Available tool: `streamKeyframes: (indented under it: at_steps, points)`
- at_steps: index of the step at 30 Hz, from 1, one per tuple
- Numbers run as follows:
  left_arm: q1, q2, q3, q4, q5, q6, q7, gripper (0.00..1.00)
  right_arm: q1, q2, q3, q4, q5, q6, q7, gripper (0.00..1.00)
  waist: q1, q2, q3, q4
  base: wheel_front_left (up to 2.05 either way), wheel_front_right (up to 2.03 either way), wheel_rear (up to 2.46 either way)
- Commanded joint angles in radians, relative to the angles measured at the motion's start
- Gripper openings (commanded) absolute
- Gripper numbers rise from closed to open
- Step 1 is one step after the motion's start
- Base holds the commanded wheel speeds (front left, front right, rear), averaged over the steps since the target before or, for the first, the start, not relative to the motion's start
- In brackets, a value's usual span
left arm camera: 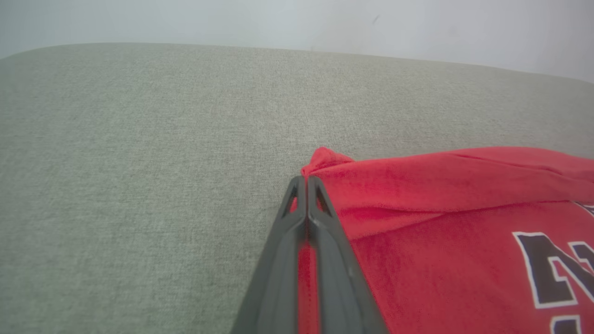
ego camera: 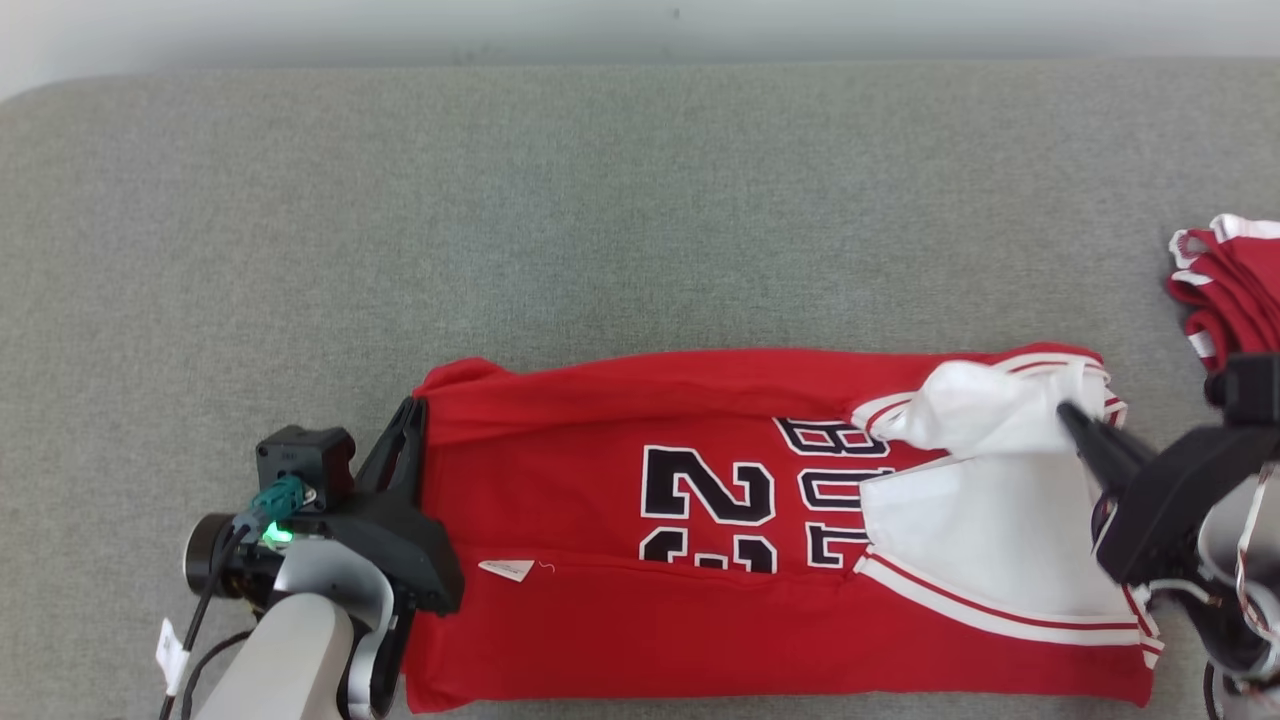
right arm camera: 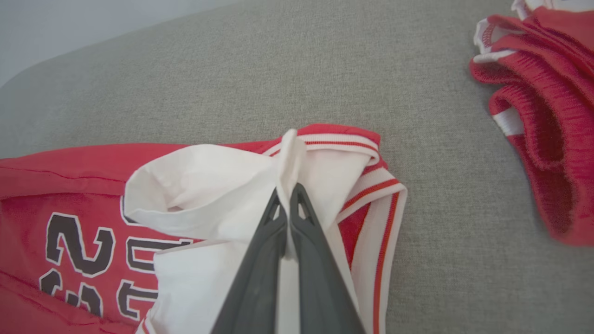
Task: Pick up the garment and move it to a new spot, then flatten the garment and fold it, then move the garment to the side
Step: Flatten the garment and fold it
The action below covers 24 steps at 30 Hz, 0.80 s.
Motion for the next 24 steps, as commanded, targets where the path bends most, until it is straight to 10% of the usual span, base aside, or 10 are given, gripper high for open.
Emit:
streamKeyframes:
  at_steps: [1,24]
  points:
    - [0.019,0.004,0.004,0.007,-0.011,0.004,0.001,0.00,0.030,0.011,-0.009,-0.017,0.000,0.000,0.012,0.00,0.0001,0.0000,-0.017,-0.009,0.00,0.00,0.00]
    - [0.216,-0.036,0.017,-0.044,-0.098,0.061,0.029,0.00,0.239,0.086,-0.048,-0.091,-0.067,0.000,0.126,0.00,0.0001,0.0000,-0.135,-0.034,0.00,0.00,0.00]
